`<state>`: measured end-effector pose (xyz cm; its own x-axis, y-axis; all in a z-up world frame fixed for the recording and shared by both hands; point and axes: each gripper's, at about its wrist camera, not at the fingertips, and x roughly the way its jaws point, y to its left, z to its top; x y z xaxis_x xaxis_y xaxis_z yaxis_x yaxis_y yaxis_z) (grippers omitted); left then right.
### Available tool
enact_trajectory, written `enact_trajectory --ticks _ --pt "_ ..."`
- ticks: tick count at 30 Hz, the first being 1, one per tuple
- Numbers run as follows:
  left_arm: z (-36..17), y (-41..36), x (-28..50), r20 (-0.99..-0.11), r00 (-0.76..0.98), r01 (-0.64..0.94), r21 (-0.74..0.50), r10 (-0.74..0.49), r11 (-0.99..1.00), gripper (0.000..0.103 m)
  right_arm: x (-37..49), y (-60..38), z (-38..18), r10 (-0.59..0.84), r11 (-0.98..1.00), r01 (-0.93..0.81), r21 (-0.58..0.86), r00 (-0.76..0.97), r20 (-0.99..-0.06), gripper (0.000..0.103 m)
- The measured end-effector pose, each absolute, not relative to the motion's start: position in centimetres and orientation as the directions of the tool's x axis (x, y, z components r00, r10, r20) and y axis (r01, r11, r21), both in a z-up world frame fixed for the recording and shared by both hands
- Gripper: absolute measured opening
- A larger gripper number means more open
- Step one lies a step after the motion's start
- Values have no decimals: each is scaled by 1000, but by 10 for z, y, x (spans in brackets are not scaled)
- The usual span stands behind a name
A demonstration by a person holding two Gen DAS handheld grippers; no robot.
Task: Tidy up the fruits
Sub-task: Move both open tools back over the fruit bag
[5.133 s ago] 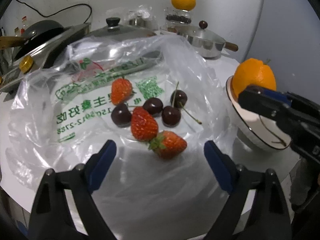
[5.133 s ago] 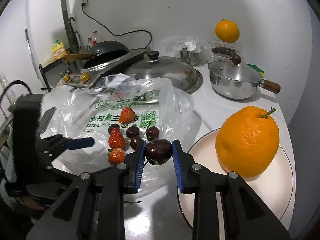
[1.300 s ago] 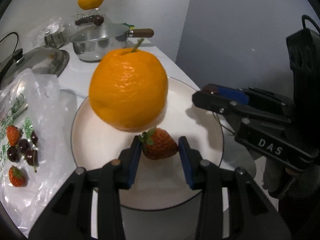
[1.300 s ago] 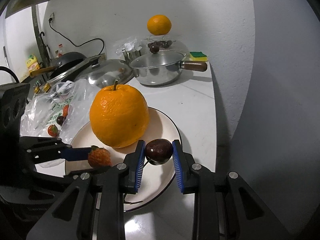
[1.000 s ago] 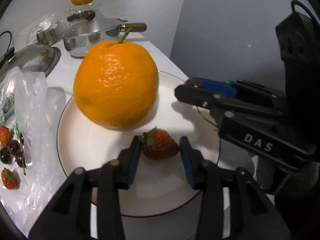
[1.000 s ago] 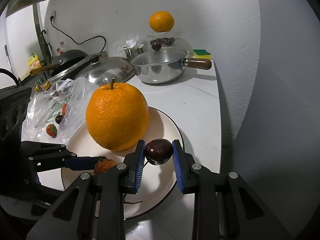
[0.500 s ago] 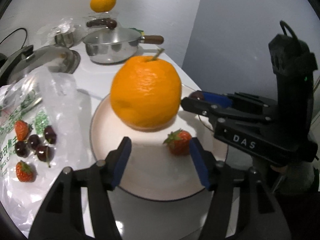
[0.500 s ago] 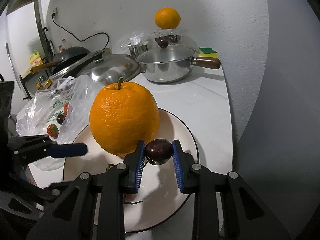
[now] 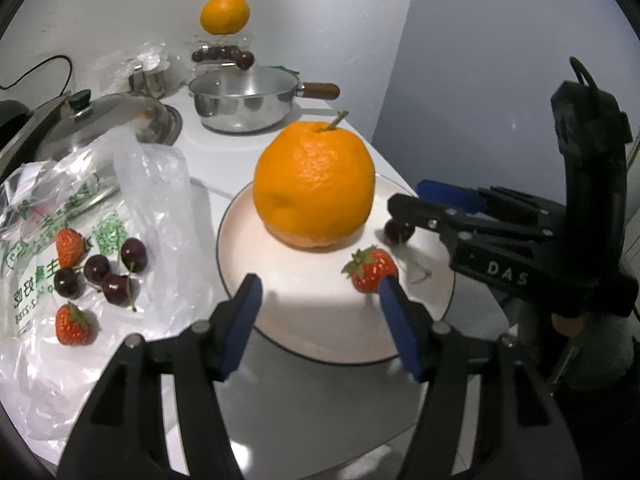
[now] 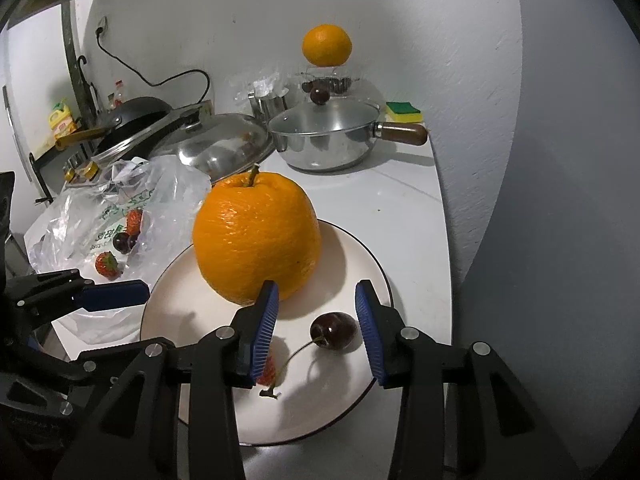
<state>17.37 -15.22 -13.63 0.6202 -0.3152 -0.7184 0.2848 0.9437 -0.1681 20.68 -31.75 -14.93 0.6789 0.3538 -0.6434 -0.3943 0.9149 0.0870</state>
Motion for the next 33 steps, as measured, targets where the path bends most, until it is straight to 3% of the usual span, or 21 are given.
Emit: enact_trajectory --ticks 15,18,19,33 --pt "-127 -122 149 -689 656 245 -191 -308 950 63 173 -299 -135 336 918 -391 60 690 -641 42" --pt "-124 -113 145 -680 665 238 -198 -308 951 73 168 -293 -133 334 918 -393 54 691 -641 45" --pt "-123 -110 144 -677 669 233 -202 -307 951 77 168 -290 -133 334 918 -394 53 692 -640 51" --pt "-119 -46 125 -652 713 144 -225 -259 964 78 155 -233 -116 361 890 -457 13 685 -633 54"
